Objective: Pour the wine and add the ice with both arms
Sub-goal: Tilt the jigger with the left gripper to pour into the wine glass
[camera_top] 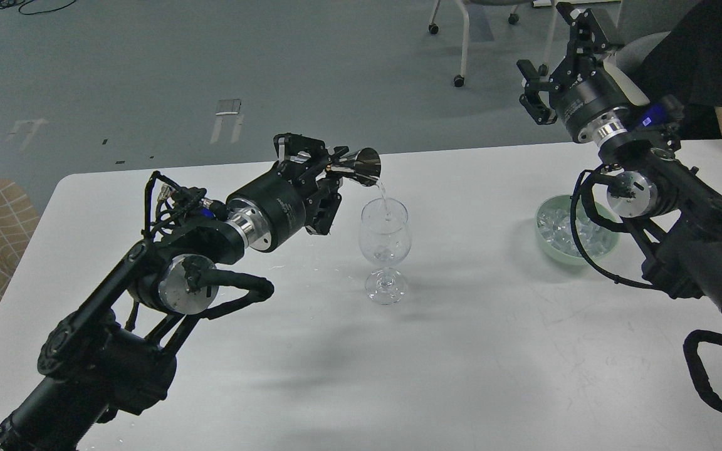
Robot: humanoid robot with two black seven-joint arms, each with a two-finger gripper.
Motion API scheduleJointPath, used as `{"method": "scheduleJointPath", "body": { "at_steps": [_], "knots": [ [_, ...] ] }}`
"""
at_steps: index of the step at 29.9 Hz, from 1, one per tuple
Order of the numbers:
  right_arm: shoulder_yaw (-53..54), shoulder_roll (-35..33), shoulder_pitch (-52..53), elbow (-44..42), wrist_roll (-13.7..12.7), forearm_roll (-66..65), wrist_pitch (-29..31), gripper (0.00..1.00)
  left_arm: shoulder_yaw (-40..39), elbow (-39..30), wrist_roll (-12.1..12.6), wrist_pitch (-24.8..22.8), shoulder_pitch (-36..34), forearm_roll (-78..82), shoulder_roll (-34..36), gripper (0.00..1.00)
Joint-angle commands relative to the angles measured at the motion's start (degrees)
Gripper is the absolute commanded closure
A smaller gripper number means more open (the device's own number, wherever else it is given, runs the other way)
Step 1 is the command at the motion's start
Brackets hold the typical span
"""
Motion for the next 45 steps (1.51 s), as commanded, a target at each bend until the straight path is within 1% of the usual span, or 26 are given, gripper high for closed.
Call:
{"method": "scheduleJointPath", "body": {
  "at_steps": [1, 6, 16, 22, 29, 35, 45],
  "knots": [
    [0.00, 0.00, 0.00, 0.00, -0.01, 0.00, -0.07, 0.00, 0.15, -0.01, -0.09, -0.44, -0.03, 2.24, 0.05, 1.00],
    [0.00, 0.00, 0.00, 0.09, -0.01, 0.00, 0.01, 0.00, 0.24, -0.10, -0.09, -2.81, 0.23, 5.41, 0.05, 1.00],
    [0.00, 0.09, -0.17, 0.00, -0.01, 0.00, -0.07, 0.00, 0.67, -0.62, -0.26, -4.13, 0.32, 10.51, 0.05, 1.00],
    [0.09, 0.17, -0.35, 0.09, 0.08, 0.00, -0.07, 0.00, 1.38, -0.71, -1.05, -4.92, 0.67, 16.04, 0.05, 1.00],
    [0.09, 0.09, -0.44, 0.09, 0.08, 0.00, -0.07, 0.00, 1.47, -1.15, -1.32, -5.36, 0.67, 20.09, 0.31, 1.00],
    [0.09, 0.17, -0.44, 0.09, 0.08, 0.00, -0.07, 0.00, 1.47, -1.68, -1.23, -9.05, 0.85, 26.85, 0.31, 1.00],
    [0.09, 0.09, -0.44, 0.00, 0.08, 0.00, -0.07, 0.00, 3.14, -2.64, -1.41, -10.98, 0.14, 33.01, 1.54, 1.00]
  ]
}}
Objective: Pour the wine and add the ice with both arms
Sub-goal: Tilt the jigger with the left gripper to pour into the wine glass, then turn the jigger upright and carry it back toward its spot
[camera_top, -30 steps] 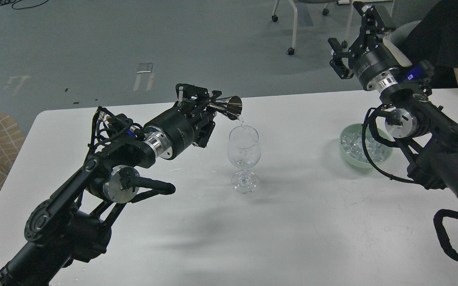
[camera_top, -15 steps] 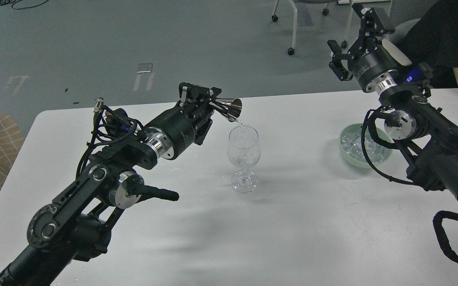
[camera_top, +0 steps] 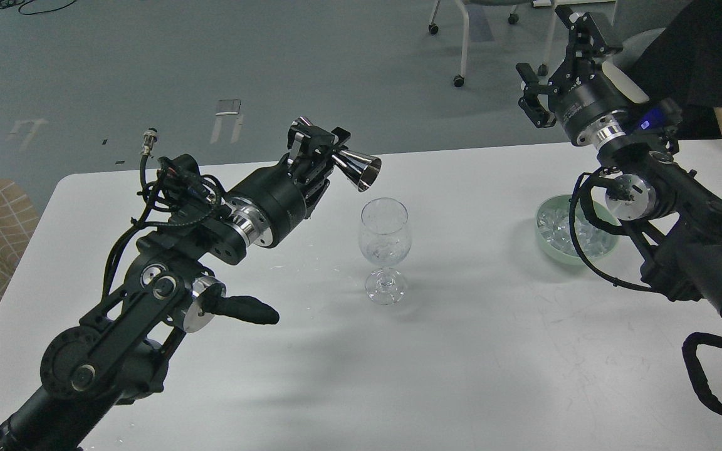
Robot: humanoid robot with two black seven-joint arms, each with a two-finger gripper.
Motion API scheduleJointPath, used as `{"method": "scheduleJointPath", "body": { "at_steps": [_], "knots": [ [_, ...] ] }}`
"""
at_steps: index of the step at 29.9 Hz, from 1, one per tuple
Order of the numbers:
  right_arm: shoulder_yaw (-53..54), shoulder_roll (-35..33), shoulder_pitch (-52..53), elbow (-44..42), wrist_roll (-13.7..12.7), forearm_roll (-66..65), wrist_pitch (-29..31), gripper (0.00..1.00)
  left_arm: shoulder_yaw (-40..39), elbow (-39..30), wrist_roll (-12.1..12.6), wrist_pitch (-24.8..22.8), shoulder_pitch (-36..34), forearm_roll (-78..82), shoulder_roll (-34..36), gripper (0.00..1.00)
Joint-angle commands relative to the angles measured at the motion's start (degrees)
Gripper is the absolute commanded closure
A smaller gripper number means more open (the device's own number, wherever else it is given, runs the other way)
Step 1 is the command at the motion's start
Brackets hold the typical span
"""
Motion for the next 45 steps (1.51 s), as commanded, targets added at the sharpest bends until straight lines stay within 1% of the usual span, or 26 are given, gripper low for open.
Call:
{"method": "scheduleJointPath", "body": {
  "at_steps": [1, 6, 8, 10, 12, 15, 16, 17, 19, 20, 22, 23, 26, 29, 30, 33, 36, 38, 40, 41, 42, 44, 45],
  "knots": [
    [0.00, -0.05, 0.00, 0.00, -0.07, 0.00, 0.00, 0.00, 0.72, -0.96, -0.11, -0.95, -0.15, 2.41, 0.43, 1.00],
    [0.00, -0.05, 0.00, 0.00, -0.08, 0.00, 0.00, 0.00, 1.33, -1.58, -0.02, -1.21, -0.15, 3.38, 0.52, 1.00],
    [0.00, -0.05, 0.00, 0.00, -0.08, 0.00, 0.00, 0.00, 0.29, -1.58, 1.11, -1.21, -0.15, 2.24, -0.36, 1.00],
    [0.00, -0.05, 0.00, -0.09, -0.08, 0.00, 0.00, 0.00, -0.16, -1.58, 1.47, -1.13, -0.15, 0.75, -0.28, 1.00],
    [0.00, -0.13, 0.00, 0.00, -0.08, 0.00, 0.00, 0.00, -1.73, -1.50, 1.73, -0.95, 0.03, -4.51, -0.10, 1.00],
    [0.00, -0.05, 0.00, 0.00, -0.08, 0.00, 0.00, 0.00, -5.95, -1.32, 2.70, -0.51, 0.11, -15.41, 0.08, 1.00],
    [0.00, -0.05, 0.00, 0.00, -0.08, 0.00, 0.00, 0.00, -7.79, -1.14, 3.57, -0.34, 0.38, -19.95, 0.16, 1.00],
    [0.00, -0.05, 0.00, 0.00, -0.08, 0.00, 0.00, 0.00, -7.81, -1.14, 3.58, -0.34, 0.38, -20.00, 0.16, 1.00],
    [-0.09, -0.05, 0.00, 0.00, -0.08, 0.00, 0.00, 0.00, -12.79, -1.14, 4.19, 0.01, 1.25, -29.62, -0.10, 1.00],
    [0.00, -0.05, 0.00, 0.00, -0.08, 0.00, 0.00, 0.00, -14.21, -0.88, 4.20, 0.45, 1.60, -32.10, -0.19, 1.00],
    [-0.09, -0.05, -0.08, 0.00, -0.08, 0.00, 0.00, 0.00, -18.68, 0.17, 4.28, 4.21, 2.92, -40.96, -0.10, 1.00],
    [-0.09, -0.05, -0.09, 0.00, -0.08, 0.00, 0.00, 0.00, -19.66, 0.61, 4.28, 5.19, 3.27, -42.75, -0.01, 1.00],
    [-0.09, -0.05, -0.09, 0.00, -0.08, 0.00, 0.00, 0.00, -22.83, 1.93, 4.28, 7.04, 5.47, -48.90, 0.34, 1.00],
    [-0.09, 0.04, -0.09, 0.00, -0.08, 0.00, 0.00, 0.00, -28.54, 2.55, 4.11, 8.62, 10.21, -55.23, -0.36, 1.00],
    [-0.09, 0.04, -0.09, 0.00, -0.08, 0.00, 0.00, 0.00, -31.16, 2.55, 3.85, 9.93, 12.05, -57.24, -0.62, 1.00],
    [-0.09, 0.13, -0.09, -0.09, -0.08, 0.00, 0.00, 0.00, -35.82, 2.90, 3.49, 11.26, 14.69, -60.42, -2.72, 1.00],
    [-0.09, 0.22, -0.09, -0.09, -0.08, 0.00, 0.00, 0.00, -38.12, 3.08, 3.41, 10.74, 17.94, -60.69, -4.84, 1.00],
    [-0.09, 0.30, -0.09, -0.09, -0.08, 0.00, 0.00, 0.00, -38.92, 3.25, 3.23, 10.48, 18.92, -60.78, -5.11, 1.00],
    [-0.09, 0.30, -0.17, -0.09, -0.08, 0.00, 0.00, 0.00, -39.36, 4.39, 2.88, 9.34, 20.59, -60.78, -5.72, 1.00],
    [-0.18, 0.30, -0.26, 0.00, -0.08, 0.00, 0.00, 0.00, -39.36, 5.70, 2.79, 7.24, 21.72, -60.69, -6.42, 1.00],
    [-0.27, 0.30, -0.35, 0.00, -0.08, 0.00, -0.08, 0.00, -39.36, 7.54, 2.70, 4.18, 22.61, -60.61, -7.21, 1.00],
    [-0.27, 0.30, -0.61, 0.17, -0.08, 0.00, -0.08, 0.00, -39.27, 9.48, 2.61, 1.17, 23.31, -60.60, -7.74, 1.00],
    [-0.27, 0.30, -0.79, 0.17, -0.16, 0.00, -0.08, 0.00, -39.27, 11.67, 2.35, -1.36, 23.58, -60.52, -7.92, 1.00]
  ]
}}
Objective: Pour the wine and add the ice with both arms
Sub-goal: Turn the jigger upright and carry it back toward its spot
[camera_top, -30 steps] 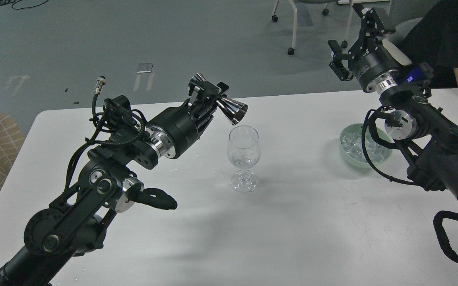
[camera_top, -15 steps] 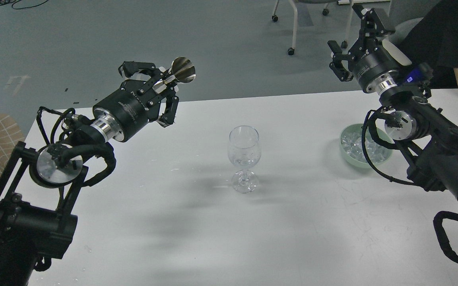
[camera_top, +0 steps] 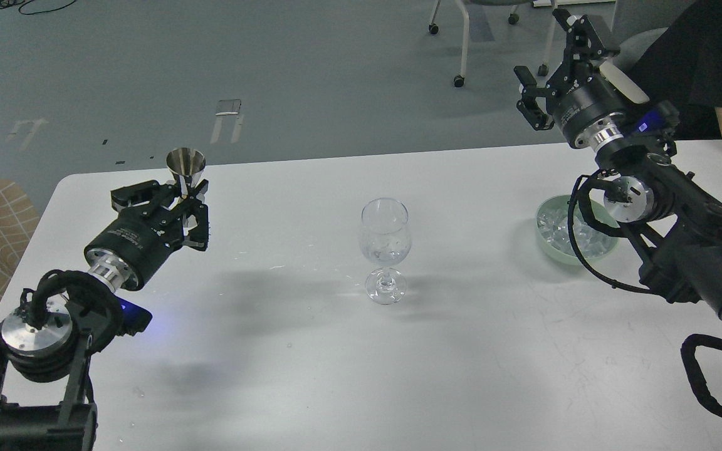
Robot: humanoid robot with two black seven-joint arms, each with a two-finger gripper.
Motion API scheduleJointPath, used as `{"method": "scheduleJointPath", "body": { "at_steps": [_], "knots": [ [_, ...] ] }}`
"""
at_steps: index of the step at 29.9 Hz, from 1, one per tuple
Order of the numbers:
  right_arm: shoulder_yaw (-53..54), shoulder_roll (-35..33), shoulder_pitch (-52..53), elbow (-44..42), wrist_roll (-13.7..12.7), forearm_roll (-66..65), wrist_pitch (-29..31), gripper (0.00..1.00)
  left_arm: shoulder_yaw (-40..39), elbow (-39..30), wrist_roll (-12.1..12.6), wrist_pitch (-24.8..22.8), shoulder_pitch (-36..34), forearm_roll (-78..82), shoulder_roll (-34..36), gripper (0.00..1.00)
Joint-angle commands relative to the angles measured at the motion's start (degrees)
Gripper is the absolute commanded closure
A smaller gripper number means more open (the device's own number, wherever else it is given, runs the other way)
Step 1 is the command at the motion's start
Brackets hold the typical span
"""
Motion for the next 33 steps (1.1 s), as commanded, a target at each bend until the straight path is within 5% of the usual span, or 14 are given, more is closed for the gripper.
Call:
{"method": "scheduleJointPath", "body": {
  "at_steps": [1, 11, 33],
  "knots": [
    [-0.03, -0.08, -0.36, 0.22, -0.08, 0.00, -0.08, 0.00, 0.11, 4.89, -0.50, -6.51, 1.15, 0.21, -0.82, 1.00],
    [-0.03, -0.09, -0.89, 0.30, 0.00, 0.00, -0.08, 0.00, -0.07, 19.21, -1.29, -17.58, 0.54, 0.82, -0.47, 0.89],
    [-0.12, -0.08, -0.89, 0.30, 0.00, 0.00, -0.08, 0.00, -0.07, 24.32, -2.08, -19.52, 0.01, 1.17, 0.06, 0.71]
  ]
}}
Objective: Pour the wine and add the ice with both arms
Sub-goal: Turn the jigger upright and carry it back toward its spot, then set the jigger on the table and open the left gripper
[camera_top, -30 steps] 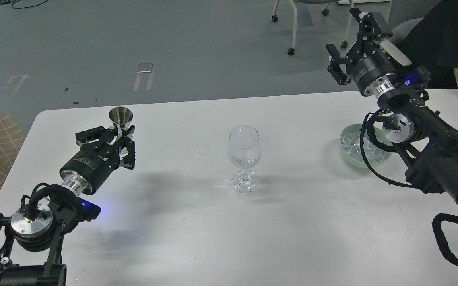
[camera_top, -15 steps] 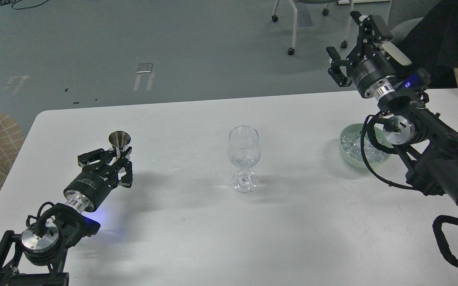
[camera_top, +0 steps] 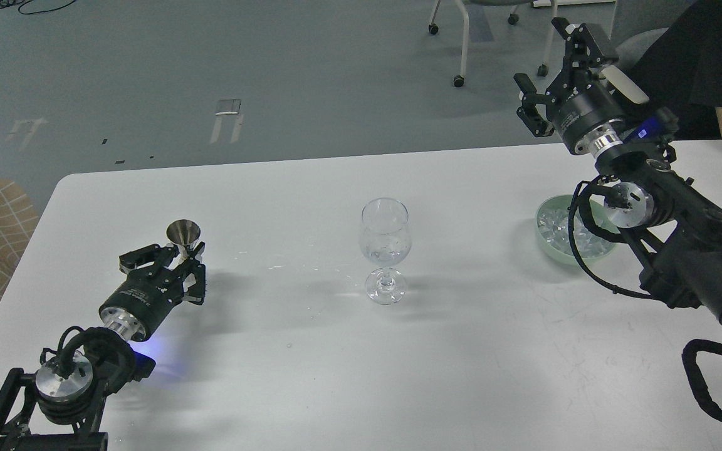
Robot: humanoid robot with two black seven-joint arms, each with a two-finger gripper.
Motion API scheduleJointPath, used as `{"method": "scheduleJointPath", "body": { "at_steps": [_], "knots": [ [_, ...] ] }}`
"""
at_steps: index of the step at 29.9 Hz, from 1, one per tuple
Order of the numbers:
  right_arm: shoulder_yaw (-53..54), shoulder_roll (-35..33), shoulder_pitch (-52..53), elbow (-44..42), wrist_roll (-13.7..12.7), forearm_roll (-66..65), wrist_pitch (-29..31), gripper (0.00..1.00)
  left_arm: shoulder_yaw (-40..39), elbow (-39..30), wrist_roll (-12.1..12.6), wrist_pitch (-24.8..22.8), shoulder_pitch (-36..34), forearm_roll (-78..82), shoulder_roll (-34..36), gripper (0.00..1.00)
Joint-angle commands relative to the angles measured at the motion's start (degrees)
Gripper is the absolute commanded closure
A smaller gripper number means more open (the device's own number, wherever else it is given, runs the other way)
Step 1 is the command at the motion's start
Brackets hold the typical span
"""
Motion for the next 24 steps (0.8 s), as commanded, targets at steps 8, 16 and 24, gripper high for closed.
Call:
{"method": "scheduleJointPath", "body": {
  "at_steps": [8, 16, 24],
  "knots": [
    [0.00, 0.10, -0.16, -0.09, 0.01, -0.09, 0.00, 0.00, 0.55, 0.37, -0.03, -0.70, -0.26, 0.11, 1.59, 0.63],
    [0.00, 0.10, -0.07, -0.09, 0.01, -0.09, 0.00, 0.00, 0.73, 1.43, -0.12, -0.70, -0.79, 3.19, 1.68, 0.60],
    [0.00, 0.10, -0.16, -0.17, 0.01, -0.09, 0.00, 0.00, 0.73, 1.87, -0.12, -0.70, -0.70, 3.37, 1.86, 0.26]
  ]
}}
